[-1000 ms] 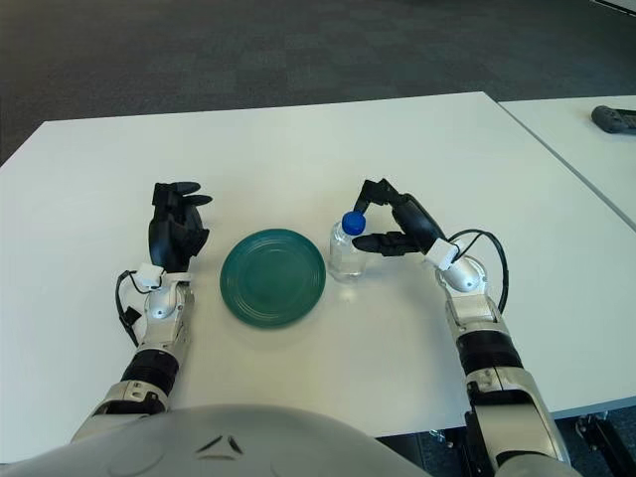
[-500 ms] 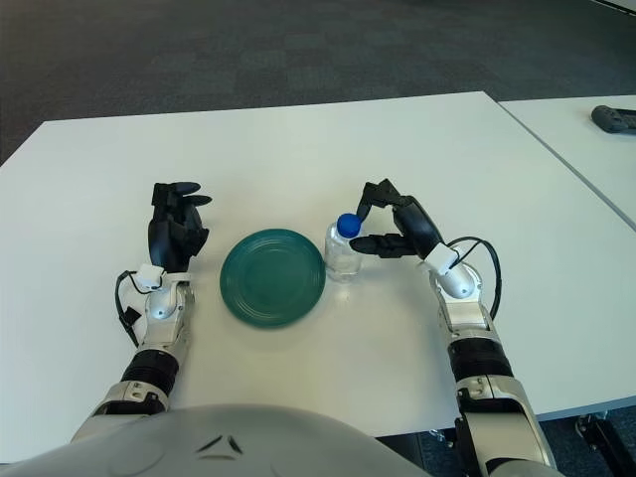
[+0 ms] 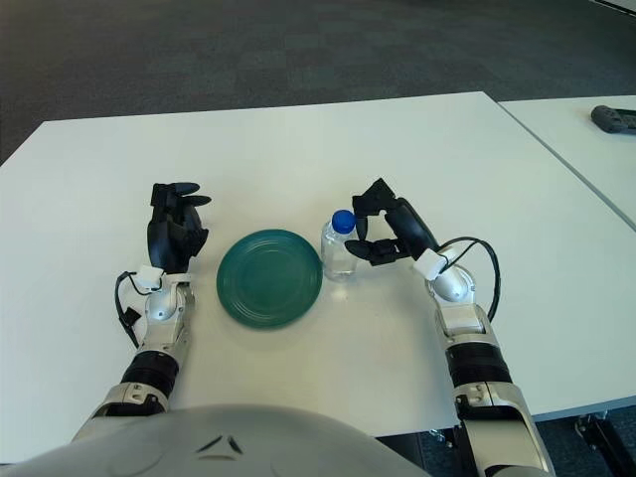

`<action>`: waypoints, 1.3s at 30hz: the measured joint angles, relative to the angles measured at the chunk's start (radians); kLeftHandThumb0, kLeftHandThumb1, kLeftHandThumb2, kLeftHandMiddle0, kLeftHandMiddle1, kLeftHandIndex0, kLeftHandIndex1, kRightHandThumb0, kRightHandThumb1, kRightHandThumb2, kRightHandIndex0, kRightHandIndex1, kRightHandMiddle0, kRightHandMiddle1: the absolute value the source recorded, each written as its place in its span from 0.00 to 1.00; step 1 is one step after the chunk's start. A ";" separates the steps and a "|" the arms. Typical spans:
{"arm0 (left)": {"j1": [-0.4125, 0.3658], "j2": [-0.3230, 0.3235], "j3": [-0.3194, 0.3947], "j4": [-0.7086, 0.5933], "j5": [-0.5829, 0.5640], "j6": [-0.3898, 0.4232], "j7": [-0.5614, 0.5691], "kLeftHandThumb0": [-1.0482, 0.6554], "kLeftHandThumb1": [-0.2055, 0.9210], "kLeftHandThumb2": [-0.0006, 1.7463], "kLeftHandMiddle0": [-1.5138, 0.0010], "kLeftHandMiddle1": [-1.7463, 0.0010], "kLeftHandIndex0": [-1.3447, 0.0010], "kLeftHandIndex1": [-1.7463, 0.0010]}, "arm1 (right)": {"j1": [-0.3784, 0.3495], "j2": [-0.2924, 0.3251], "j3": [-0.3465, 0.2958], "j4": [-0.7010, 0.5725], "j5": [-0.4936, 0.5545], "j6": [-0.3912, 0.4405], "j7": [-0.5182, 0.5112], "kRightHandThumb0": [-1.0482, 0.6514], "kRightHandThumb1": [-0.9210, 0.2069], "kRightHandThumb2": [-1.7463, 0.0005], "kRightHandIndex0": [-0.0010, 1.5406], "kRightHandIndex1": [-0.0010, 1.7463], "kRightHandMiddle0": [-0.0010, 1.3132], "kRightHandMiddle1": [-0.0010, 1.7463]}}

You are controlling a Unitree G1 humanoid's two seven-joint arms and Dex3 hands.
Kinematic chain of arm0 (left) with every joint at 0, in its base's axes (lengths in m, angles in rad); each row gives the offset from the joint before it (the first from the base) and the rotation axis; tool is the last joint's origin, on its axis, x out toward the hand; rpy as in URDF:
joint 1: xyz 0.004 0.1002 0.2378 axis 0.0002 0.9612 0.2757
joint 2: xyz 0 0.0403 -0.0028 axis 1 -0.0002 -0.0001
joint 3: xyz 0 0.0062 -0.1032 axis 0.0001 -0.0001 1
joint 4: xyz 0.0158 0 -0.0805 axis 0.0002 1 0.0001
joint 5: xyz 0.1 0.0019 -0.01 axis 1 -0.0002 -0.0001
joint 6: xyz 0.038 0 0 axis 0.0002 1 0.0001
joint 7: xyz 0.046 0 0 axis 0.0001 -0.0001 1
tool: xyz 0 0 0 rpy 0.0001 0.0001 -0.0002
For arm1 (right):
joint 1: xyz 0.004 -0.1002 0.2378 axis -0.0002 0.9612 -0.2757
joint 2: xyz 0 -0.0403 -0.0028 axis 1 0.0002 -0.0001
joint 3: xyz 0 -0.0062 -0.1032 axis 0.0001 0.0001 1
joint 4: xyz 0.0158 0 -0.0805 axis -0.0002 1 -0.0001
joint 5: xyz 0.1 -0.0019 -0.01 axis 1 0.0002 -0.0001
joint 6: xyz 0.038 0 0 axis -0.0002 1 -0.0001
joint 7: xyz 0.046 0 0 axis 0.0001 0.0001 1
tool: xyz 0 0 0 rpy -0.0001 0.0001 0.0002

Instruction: Put the bottle into the plate.

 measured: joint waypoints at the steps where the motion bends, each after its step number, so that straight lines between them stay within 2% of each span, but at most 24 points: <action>1: 0.001 0.000 -0.001 -0.001 0.000 0.000 0.001 0.07 1.00 0.38 0.89 0.02 0.84 0.14 | 0.000 0.001 0.001 0.000 -0.001 -0.005 0.000 0.35 0.17 0.57 0.87 1.00 0.83 1.00; 16: 0.004 0.000 -0.004 -0.006 -0.006 0.002 0.003 0.08 1.00 0.39 0.89 0.02 0.85 0.14 | 0.000 0.016 0.023 0.001 0.004 -0.006 -0.002 0.35 0.15 0.58 0.87 1.00 0.83 1.00; 22: 0.004 0.000 -0.005 -0.006 -0.002 0.005 0.004 0.07 1.00 0.40 0.90 0.01 0.86 0.13 | 0.000 0.017 0.032 -0.002 0.029 0.009 0.016 0.35 0.15 0.58 0.85 1.00 0.81 1.00; 26: 0.004 0.000 -0.006 -0.006 -0.003 0.010 0.004 0.06 1.00 0.40 0.90 0.00 0.85 0.13 | 0.000 0.017 0.043 -0.007 0.064 0.024 0.052 0.34 0.17 0.59 0.81 1.00 0.75 1.00; 28: 0.004 0.000 -0.007 -0.006 -0.004 0.013 0.003 0.06 1.00 0.39 0.90 0.00 0.84 0.14 | 0.000 0.017 0.049 -0.013 0.084 0.038 0.074 0.34 0.19 0.60 0.75 1.00 0.69 1.00; 30: 0.005 0.000 -0.007 -0.007 -0.007 0.013 0.002 0.06 1.00 0.39 0.91 0.00 0.84 0.14 | 0.000 0.017 0.054 -0.017 0.100 0.054 0.093 0.35 0.30 0.47 0.66 1.00 0.55 1.00; 31: 0.005 0.000 -0.007 -0.007 -0.010 0.013 0.000 0.06 1.00 0.39 0.91 0.00 0.84 0.14 | 0.000 0.017 0.056 -0.021 0.106 0.065 0.102 0.35 0.33 0.44 0.64 1.00 0.52 1.00; 33: 0.005 0.000 -0.008 -0.007 -0.015 0.013 -0.002 0.06 1.00 0.39 0.91 0.00 0.84 0.15 | -0.001 0.017 0.058 -0.025 0.116 0.080 0.117 0.37 0.28 0.50 0.47 1.00 0.42 0.96; 36: 0.005 0.000 -0.008 -0.007 -0.022 0.013 -0.004 0.05 1.00 0.39 0.91 0.00 0.84 0.15 | -0.002 0.017 0.057 -0.025 0.131 0.089 0.126 0.38 0.21 0.58 0.29 0.99 0.37 0.92; 38: 0.004 0.000 -0.008 -0.007 -0.026 0.013 -0.007 0.06 1.00 0.39 0.91 0.00 0.84 0.15 | -0.002 0.020 0.056 -0.024 0.137 0.091 0.127 0.39 0.12 0.68 0.25 0.88 0.32 0.91; 39: 0.004 0.000 -0.008 -0.007 -0.028 0.013 -0.010 0.06 1.00 0.39 0.91 0.01 0.84 0.15 | -0.002 0.022 0.055 -0.022 0.140 0.090 0.127 0.30 0.08 0.73 0.22 0.79 0.24 0.84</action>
